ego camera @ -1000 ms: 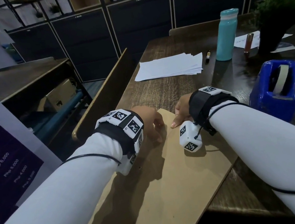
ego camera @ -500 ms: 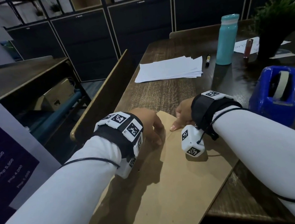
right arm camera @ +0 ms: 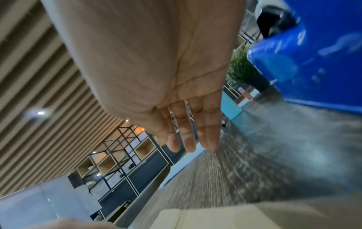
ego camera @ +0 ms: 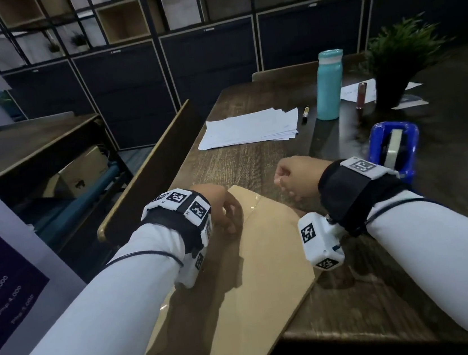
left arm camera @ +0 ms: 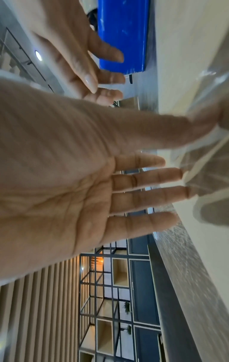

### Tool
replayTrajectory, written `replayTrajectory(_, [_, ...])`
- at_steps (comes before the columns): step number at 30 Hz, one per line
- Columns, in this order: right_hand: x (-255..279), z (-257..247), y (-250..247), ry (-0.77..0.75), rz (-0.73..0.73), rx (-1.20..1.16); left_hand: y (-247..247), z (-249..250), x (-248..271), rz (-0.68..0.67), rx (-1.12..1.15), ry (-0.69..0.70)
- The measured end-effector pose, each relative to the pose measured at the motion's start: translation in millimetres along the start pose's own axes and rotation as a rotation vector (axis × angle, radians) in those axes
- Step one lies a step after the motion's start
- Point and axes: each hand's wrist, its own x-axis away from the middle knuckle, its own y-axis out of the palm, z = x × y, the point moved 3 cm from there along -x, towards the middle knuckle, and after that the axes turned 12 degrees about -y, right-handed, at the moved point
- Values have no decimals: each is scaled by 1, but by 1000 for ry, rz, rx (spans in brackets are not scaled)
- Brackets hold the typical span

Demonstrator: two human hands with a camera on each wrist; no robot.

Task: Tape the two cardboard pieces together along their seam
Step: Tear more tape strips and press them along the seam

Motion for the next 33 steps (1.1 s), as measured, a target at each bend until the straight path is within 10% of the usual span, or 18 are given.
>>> replayTrajectory(13, [81, 35, -73, -116, 331, 193, -62, 116, 30, 371, 589, 230])
replayTrajectory(33, [94, 90, -101, 156, 157, 179, -43, 204, 31, -197, 1254, 84])
